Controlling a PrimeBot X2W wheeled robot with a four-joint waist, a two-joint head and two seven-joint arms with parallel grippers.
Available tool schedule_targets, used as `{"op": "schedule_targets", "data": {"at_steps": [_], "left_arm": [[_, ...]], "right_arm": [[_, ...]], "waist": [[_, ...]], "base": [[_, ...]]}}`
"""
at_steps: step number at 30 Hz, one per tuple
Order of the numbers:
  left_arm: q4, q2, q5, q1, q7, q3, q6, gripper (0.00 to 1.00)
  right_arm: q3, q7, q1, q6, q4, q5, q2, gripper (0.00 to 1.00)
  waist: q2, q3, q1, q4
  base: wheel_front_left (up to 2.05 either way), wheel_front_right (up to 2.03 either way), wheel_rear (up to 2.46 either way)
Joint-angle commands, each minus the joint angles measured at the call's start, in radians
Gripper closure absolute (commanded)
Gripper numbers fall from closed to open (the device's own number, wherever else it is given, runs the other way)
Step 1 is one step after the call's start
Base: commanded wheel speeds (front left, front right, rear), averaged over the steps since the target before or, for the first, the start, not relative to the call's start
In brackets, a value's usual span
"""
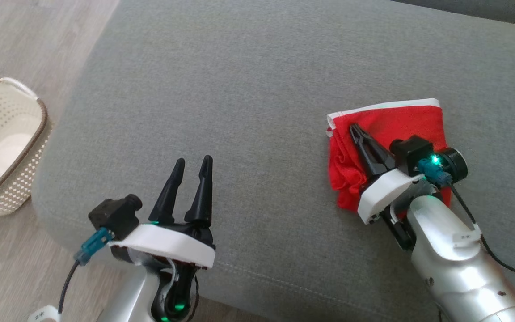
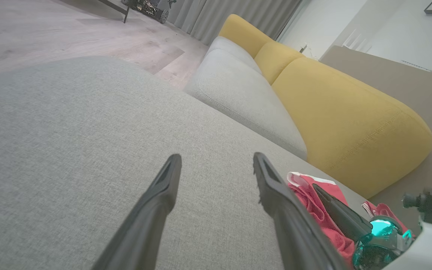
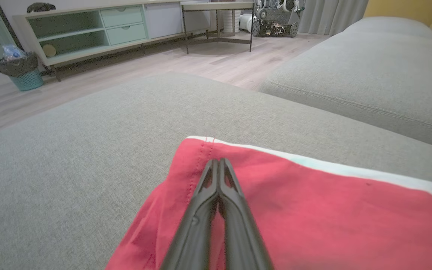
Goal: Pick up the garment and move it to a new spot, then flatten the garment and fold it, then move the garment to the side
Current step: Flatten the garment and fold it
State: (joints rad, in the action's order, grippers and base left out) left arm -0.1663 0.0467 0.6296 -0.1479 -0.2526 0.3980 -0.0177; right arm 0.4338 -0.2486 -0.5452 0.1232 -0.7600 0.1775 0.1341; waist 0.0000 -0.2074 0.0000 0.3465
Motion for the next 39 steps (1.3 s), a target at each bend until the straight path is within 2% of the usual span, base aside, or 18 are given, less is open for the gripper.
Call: {"op": "schedule_targets", "data": {"at_steps": [1,12,21,26,30,39], "left_arm": [[0.035,0.004,0.009,-0.023,-0.009,-0.029,0.002,0.00],[0.041,0.004,0.023,-0.024,-0.009,-0.021,0.004,0.00],[0.035,0.004,0.022,-0.023,-0.009,-0.022,0.007,0.00],[0.031,0.004,0.014,-0.025,-0.009,-0.027,0.005,0.00],[0.022,0.004,-0.001,-0.018,-0.009,-0.032,0.001,0.00],[0.017,0.004,-0.022,0.004,-0.009,-0.062,-0.006,0.00]], "right_arm": [[0.032,-0.013,-0.033,0.008,-0.010,0.003,-0.008,1.00],[0.097,-0.008,-0.097,0.008,-0.156,0.077,-0.020,1.00],[0.188,-0.012,-0.079,0.008,-0.178,0.184,-0.053,1.00],[0.233,-0.013,-0.077,0.008,-0.143,0.252,-0.056,1.00],[0.241,-0.013,-0.075,0.008,-0.078,0.286,-0.035,1.00],[0.125,-0.013,-0.032,0.008,0.105,0.274,0.078,1.00]], "waist": [[0.0000,-0.001,0.0000,0.011],[0.0000,-0.020,0.0000,0.041],[0.0000,-0.010,0.0000,0.034],[0.0000,0.000,0.0000,0.010],[0.0000,0.022,0.0000,-0.023],[0.0000,0.075,0.0000,-0.121]], "base": [[0.00,0.00,0.00],[0.00,0.00,0.00],[0.00,0.00,0.00],[0.00,0.00,0.00],[0.00,0.00,0.00],[0.00,0.00,0.00]]}}
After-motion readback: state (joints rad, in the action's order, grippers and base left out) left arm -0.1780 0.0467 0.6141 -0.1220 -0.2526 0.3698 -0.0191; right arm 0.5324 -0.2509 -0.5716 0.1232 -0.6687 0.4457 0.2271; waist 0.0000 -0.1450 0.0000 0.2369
